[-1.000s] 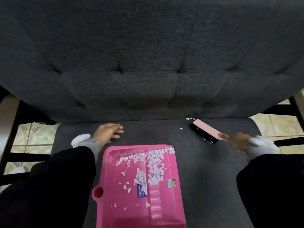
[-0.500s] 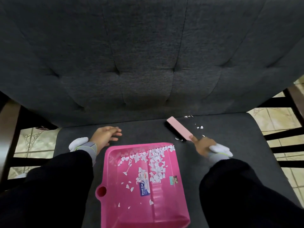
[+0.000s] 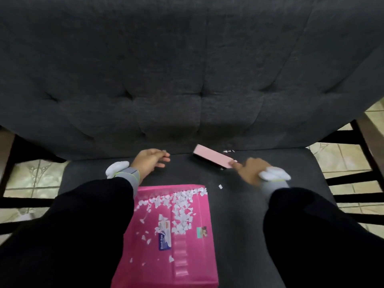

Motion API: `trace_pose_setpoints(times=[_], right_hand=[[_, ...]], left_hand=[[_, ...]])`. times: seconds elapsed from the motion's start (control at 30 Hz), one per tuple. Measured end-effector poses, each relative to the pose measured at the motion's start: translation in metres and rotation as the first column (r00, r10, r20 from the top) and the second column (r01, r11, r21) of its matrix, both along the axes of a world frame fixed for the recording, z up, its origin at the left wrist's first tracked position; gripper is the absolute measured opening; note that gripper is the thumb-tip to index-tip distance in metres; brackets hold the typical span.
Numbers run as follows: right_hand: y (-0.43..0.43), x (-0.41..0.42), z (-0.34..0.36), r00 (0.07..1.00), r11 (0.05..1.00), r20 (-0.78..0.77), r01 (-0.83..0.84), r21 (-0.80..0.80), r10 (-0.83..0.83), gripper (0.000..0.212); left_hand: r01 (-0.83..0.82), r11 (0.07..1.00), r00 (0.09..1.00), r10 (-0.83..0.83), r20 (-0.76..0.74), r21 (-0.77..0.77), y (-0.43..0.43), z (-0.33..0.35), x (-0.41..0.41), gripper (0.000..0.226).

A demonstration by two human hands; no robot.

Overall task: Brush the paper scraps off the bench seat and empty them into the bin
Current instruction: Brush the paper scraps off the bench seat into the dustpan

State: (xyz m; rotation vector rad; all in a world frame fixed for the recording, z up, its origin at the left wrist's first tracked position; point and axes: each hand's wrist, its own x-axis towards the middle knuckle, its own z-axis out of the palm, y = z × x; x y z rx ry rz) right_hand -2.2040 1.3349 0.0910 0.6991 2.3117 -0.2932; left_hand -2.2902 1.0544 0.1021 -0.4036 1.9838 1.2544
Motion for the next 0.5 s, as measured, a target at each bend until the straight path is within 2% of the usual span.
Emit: trace_pose_setpoints(times=[0.13, 0.2, 0.3, 0.37, 0.5], right_hand=[[-0.026, -0.041, -0.016, 0.98, 0.976, -0.043, -0.198, -0.096, 0.194, 0.074], [-0.025, -0.054, -0.028, 0.967, 0.964, -0.038, -0.255, -0.074, 0.252, 0.07], [-0.003, -0.063, -0.032, 0.95, 0.95, -0.033, -0.309, 0.044, 0.311, 0.063], [0.024, -0.061, -0.032, 0.954, 0.949, -0.015, -0.297, 0.109, 0.3, 0.06], [0.094, -0.033, -0.035, 0.987, 0.977, 0.039, -0.158, 0.144, 0.154, 0.065]], left_hand=[[-0.065, 0.997, 0.998, 0.065, 0.011, 0.036, 0.034, -0.022, 0.013, 0.021], [-0.109, 0.993, 0.994, 0.109, 0.009, 0.049, 0.046, -0.036, 0.021, 0.022], [-0.168, 0.985, 0.986, 0.168, 0.007, 0.035, 0.056, -0.053, 0.029, 0.021], [-0.2, 0.979, 0.98, 0.199, 0.022, 0.037, 0.06, -0.059, 0.032, 0.021], [-0.239, 0.97, 0.971, 0.238, 0.02, 0.045, 0.064, -0.065, 0.035, 0.023]])
